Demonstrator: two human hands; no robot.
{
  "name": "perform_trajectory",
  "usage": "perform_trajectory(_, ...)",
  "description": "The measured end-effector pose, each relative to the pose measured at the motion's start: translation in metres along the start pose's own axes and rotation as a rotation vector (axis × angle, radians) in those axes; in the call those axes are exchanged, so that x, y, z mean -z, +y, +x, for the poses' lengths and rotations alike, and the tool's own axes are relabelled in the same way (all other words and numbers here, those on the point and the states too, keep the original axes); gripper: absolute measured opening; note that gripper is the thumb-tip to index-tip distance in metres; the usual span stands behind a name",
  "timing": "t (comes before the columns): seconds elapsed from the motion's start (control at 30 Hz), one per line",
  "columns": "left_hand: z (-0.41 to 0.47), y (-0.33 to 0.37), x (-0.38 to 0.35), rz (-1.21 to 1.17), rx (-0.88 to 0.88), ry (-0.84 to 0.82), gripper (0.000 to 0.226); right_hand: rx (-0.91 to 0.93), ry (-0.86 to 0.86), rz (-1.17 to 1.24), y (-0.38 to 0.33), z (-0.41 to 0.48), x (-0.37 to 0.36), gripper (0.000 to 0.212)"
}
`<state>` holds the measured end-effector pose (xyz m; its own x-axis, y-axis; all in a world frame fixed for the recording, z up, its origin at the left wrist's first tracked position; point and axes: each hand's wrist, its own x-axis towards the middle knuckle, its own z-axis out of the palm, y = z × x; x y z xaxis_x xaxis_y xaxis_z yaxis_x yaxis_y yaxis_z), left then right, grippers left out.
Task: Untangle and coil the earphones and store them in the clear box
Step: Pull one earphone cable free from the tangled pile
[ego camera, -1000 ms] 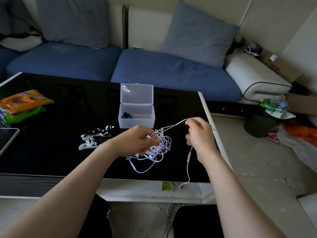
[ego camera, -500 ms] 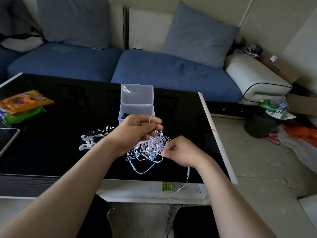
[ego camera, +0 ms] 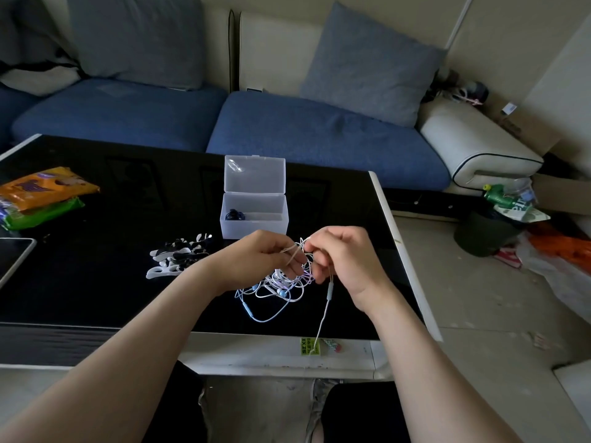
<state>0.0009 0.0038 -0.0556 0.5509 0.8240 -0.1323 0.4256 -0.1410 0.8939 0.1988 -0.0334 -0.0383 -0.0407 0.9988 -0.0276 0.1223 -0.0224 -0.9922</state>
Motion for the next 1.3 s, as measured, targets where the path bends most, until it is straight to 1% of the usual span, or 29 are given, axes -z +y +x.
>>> perform_trajectory(0.1, 0.002, 0.006, -0.005, -0.120, 0.026, -0.060, 0.031, -0.010, 0.113, 0.021, 0.006, 0.005, 0.001, 0.022)
perform_trajectory(0.2, 0.004, 0.006, -0.008, -0.250, -0.020, -0.080, 0.027, 0.004, 0.223, -0.123, 0.014, 0.010, 0.005, 0.016)
perform_trajectory(0.27, 0.005, 0.007, -0.009, -0.389, -0.043, -0.054, 0.034, 0.031, 0.228, -0.223, 0.019, 0.012, 0.009, 0.012)
perform_trajectory(0.3, 0.005, 0.007, -0.009, -0.467, -0.038, -0.021, 0.039, 0.030, 0.204, -0.290, 0.022, 0.014, 0.010, 0.013)
perform_trajectory(0.37, 0.007, 0.007, -0.010, -0.556, -0.030, 0.075, 0.041, -0.027, 0.083, -0.383, 0.024, 0.013, 0.008, 0.024)
perform_trajectory(0.43, 0.009, 0.004, -0.011, -0.551, -0.034, 0.138, 0.036, -0.151, -0.067, -0.367, 0.025, 0.010, -0.001, 0.036)
perform_trajectory(0.47, 0.009, 0.003, -0.011, -0.546, -0.037, 0.159, 0.032, -0.219, -0.133, -0.349, 0.024, 0.007, -0.005, 0.038)
perform_trajectory(0.57, 0.009, 0.003, -0.010, -0.474, -0.039, 0.262, 0.021, -0.372, -0.294, -0.272, 0.021, 0.001, -0.015, 0.033)
perform_trajectory(0.63, 0.010, 0.002, -0.010, -0.400, -0.044, 0.319, 0.021, -0.403, -0.352, -0.268, 0.018, -0.003, -0.018, 0.031)
perform_trajectory(0.73, 0.012, -0.004, -0.008, -0.262, -0.046, 0.350, 0.025, -0.406, -0.409, -0.360, 0.012, -0.006, -0.022, 0.031)
perform_trajectory(0.83, 0.012, -0.009, -0.006, -0.003, -0.065, 0.299, 0.024, -0.378, -0.417, -0.346, 0.008, -0.005, -0.018, 0.033)
perform_trajectory(0.9, 0.009, -0.008, -0.009, 0.145, -0.103, 0.223, 0.026, -0.336, -0.417, -0.358, 0.007, -0.004, -0.012, 0.034)
perform_trajectory(0.93, 0.008, -0.008, -0.012, 0.207, -0.113, 0.187, 0.026, -0.301, -0.411, -0.385, 0.007, -0.005, -0.010, 0.031)
perform_trajectory(1.0, 0.007, -0.010, -0.016, 0.366, -0.090, 0.146, 0.026, -0.162, -0.336, -0.460, 0.010, -0.004, -0.005, 0.022)
perform_trajectory(1.03, 0.007, -0.010, -0.016, 0.426, -0.053, 0.132, 0.027, -0.066, -0.262, -0.502, 0.012, -0.003, -0.002, 0.018)
perform_trajectory(1.07, 0.007, -0.009, -0.016, 0.436, -0.007, 0.115, 0.029, 0.019, -0.175, -0.527, 0.014, -0.001, 0.001, 0.017)
perform_trajectory(1.13, 0.005, -0.004, -0.016, 0.330, 0.075, 0.068, 0.033, 0.123, -0.003, -0.479, 0.015, 0.002, 0.007, 0.017)
perform_trajectory(1.2, 0.003, 0.002, -0.014, 0.144, 0.116, 0.031, 0.033, 0.190, 0.129, -0.396, 0.013, 0.004, 0.012, 0.011)
perform_trajectory(1.3, -0.002, 0.012, -0.010, -0.096, 0.081, -0.064, 0.032, 0.210, 0.274, -0.240, 0.012, 0.007, 0.016, 0.005)
